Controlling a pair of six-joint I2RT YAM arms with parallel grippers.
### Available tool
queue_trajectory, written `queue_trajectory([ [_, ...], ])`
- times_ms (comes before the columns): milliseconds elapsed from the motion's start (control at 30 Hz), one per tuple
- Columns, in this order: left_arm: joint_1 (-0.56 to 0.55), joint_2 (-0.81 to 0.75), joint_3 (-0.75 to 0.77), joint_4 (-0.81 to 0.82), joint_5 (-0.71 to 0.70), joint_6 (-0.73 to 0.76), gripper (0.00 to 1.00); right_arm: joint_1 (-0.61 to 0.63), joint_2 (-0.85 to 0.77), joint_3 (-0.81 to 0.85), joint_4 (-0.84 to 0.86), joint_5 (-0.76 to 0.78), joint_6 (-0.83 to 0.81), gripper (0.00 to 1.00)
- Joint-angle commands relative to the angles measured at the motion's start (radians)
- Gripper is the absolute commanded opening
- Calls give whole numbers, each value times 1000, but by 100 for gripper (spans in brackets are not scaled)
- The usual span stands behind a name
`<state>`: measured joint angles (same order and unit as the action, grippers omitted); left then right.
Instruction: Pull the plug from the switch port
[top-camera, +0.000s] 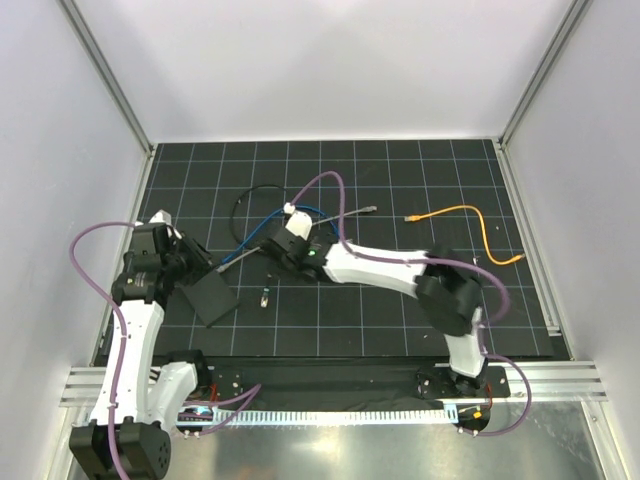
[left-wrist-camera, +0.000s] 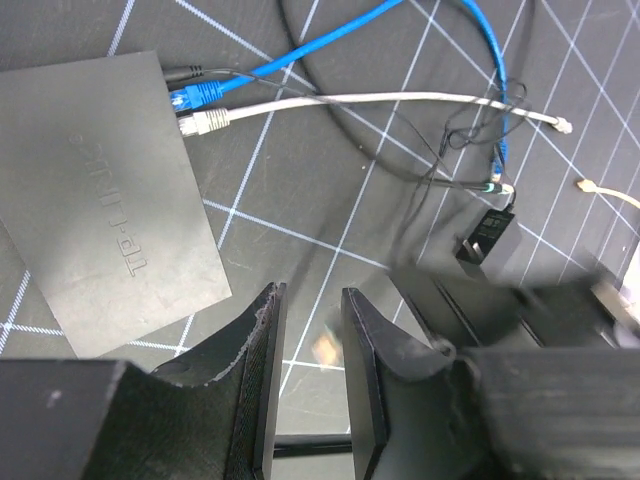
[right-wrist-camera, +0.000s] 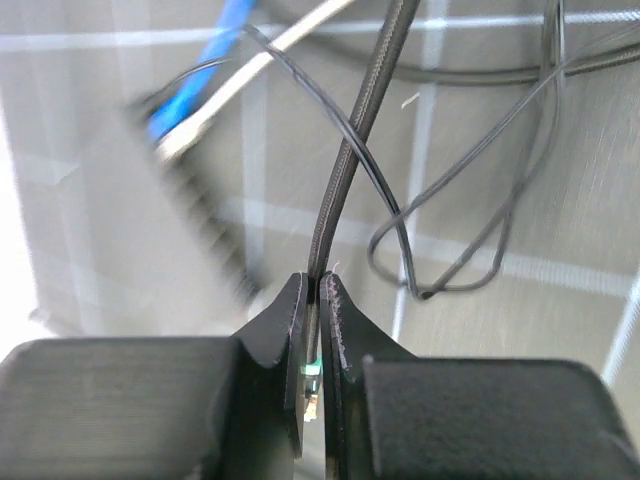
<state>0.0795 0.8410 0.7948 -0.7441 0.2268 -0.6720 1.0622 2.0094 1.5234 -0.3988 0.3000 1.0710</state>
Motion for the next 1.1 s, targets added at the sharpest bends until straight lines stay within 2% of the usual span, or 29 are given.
queue_trajectory([
  [0,-1,-36,-5,32,14,9,33,28,-254,-74,127,-16,-117,1],
  [67,-3,-45,-5,32,11,8,34,30,-346,-124,179,-44,-152,1],
  [200,-3,-45,-6,32,8,6,34,27,-441,-109,195,-68,-242,1],
  [433,-4,-57,-12,31,-15,-5,34,9,-515,95,114,5,-477,1],
  [600,-4,-57,-9,28,-24,-6,35,-27,-520,237,75,-1,-592,1],
  [767,-3,-59,-8,20,-38,-6,35,-56,-482,398,38,-53,-618,1],
  [900,-4,-59,-3,15,-38,-5,35,-56,-448,512,-17,-26,-654,1],
  [1000,-3,-63,-6,17,-37,-8,35,-64,-420,497,-67,-16,-668,15],
  [1067,-4,-63,-6,20,-37,-8,35,-65,-403,443,-101,-9,-686,31],
])
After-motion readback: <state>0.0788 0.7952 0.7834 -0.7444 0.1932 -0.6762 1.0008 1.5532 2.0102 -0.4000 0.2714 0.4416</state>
